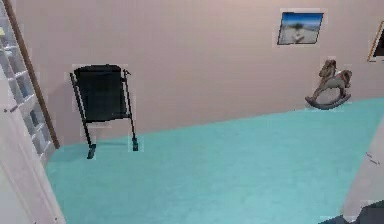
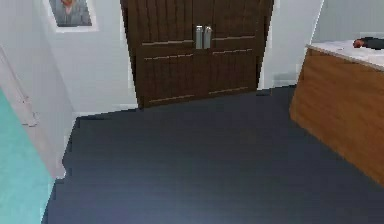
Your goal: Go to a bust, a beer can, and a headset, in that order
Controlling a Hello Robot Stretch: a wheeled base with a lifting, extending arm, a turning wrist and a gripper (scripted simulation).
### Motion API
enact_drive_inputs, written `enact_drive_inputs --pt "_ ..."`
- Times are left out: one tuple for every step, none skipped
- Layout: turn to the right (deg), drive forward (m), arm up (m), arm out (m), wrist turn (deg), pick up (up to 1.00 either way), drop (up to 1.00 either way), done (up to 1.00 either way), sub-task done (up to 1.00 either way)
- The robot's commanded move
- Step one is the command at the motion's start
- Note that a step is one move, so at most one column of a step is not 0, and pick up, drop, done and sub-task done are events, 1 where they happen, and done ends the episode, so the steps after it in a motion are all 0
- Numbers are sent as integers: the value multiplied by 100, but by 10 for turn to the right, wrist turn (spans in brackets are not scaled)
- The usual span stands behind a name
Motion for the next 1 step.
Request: enact_drive_inputs --pt "0 100 0 0 0 0 0 0 0"
